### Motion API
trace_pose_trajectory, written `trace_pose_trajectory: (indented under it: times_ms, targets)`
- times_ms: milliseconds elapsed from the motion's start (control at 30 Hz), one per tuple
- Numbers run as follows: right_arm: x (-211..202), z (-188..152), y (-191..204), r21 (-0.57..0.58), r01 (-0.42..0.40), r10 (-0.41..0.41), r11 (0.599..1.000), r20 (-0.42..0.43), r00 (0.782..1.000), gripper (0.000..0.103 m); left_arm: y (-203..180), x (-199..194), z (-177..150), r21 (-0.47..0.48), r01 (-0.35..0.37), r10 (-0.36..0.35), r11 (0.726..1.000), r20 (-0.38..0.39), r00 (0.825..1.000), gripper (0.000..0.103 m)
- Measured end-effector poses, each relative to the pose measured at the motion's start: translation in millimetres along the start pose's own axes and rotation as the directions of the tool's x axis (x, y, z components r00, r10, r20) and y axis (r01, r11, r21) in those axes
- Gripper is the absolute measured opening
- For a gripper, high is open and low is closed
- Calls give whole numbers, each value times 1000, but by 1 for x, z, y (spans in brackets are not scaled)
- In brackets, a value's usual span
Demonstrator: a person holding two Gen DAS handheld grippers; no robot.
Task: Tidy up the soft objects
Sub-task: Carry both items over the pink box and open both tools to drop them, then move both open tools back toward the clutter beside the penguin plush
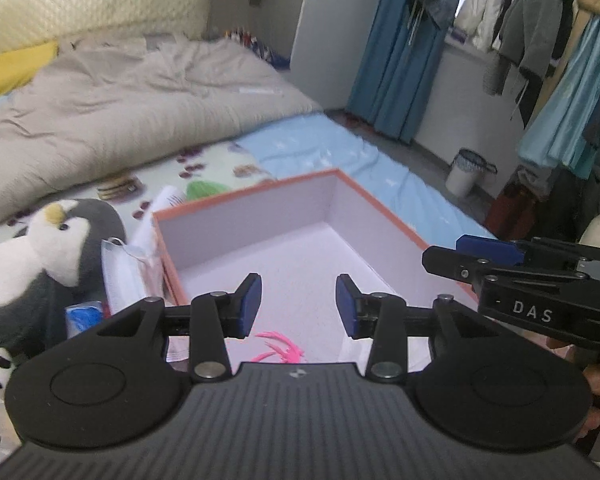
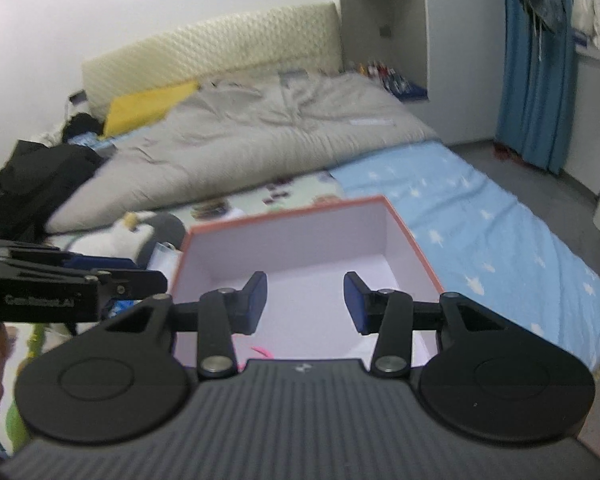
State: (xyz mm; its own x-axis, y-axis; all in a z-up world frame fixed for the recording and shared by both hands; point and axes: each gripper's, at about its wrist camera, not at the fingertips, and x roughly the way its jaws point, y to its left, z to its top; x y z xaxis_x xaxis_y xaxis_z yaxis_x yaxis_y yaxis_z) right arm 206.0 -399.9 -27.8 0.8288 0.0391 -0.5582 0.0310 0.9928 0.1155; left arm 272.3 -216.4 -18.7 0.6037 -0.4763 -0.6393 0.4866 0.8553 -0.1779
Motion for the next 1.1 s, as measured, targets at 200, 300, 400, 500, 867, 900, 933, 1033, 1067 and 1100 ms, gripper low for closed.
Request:
trace_pose_trajectory:
  times_ms: [200,300,400,500,867,900,933,1033,1067,1100]
  targets:
    - [-27,-6,24,-20,-55,56,998,68,996,45,12,-44,-22,2,-48,48,999,68,997,47]
    - [-39,-11,36,-24,-73,75,997,98,992,45,16,-62,-35,4,-61,60,998,86,994,47]
    - [-48,-17,48,-37,-93,97,995,115,989,46,22,-79,-49,-16,-73,75,997,102,992,47]
    - [-55,-24,58,-46,-106,111,993,126,986,46,31,-93,-63,-55,-78,84,995,115,990,47]
    - [-70,-61,93,-62,-151,158,986,125,980,45,58,-135,-121,-160,-155,176,975,126,976,47]
    - [-71,-64,97,-67,-157,164,985,125,979,46,62,-138,-125,-177,-152,175,973,124,977,47]
    - [-72,-66,100,-74,-162,171,984,122,978,45,65,-140,-130,-189,-154,178,970,119,977,47]
    - [-73,-72,111,-91,-176,185,980,111,976,46,72,-147,-144,-206,-171,197,963,112,974,47]
    - [-75,-75,114,-95,-180,190,979,106,976,45,74,-149,-148,-211,-177,203,961,109,973,47]
    - [-75,-78,116,-96,-184,193,978,101,976,45,76,-151,-153,-218,-183,209,959,103,972,47]
